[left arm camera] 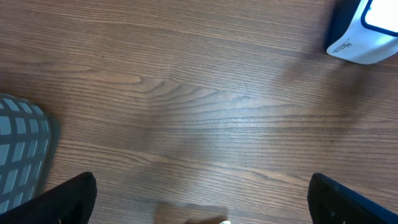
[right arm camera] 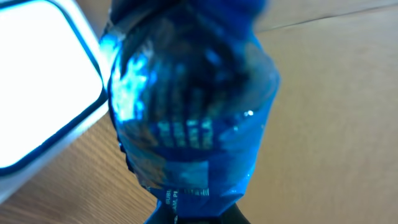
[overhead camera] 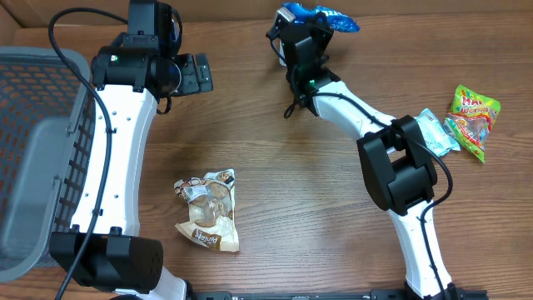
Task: Scan the item barcode
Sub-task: 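Hold the blue snack bar up against the scanner face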
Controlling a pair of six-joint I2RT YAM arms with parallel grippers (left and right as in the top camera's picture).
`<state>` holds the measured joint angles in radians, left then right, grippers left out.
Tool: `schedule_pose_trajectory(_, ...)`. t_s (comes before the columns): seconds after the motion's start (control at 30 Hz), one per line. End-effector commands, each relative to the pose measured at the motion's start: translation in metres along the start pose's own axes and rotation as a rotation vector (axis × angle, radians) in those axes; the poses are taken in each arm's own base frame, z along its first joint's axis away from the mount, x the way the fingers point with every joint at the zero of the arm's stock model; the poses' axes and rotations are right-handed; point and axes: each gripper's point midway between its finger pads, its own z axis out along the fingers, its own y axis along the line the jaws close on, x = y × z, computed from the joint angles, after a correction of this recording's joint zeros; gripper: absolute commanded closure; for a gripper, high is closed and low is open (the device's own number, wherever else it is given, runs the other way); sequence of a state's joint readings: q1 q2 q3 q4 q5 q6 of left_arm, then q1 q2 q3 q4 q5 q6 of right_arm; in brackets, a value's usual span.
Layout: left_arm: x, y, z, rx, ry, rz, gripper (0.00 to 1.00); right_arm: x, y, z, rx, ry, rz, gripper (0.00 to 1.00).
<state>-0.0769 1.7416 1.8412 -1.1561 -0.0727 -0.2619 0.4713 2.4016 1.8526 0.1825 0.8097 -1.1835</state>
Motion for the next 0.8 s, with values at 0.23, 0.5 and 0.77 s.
schedule_pose_trajectory(0.23,-0.007,-0.001,-0.004,-0.002,-0.023,0.004,0.0,0.008,-0.006,0.019,-0.037,-0.053,-0.114,0.96)
schedule_pose_trajectory(0.5,-0.007,-0.001,-0.004,-0.002,-0.023,0.004,0.0,0.005,0.01,0.017,-0.104,-0.087,-0.152,0.96)
schedule_pose_trajectory(0.77,-0.007,-0.001,-0.004,-0.002,-0.023,0.004,0.0,0.002,0.011,0.016,-0.107,-0.102,-0.15,0.96)
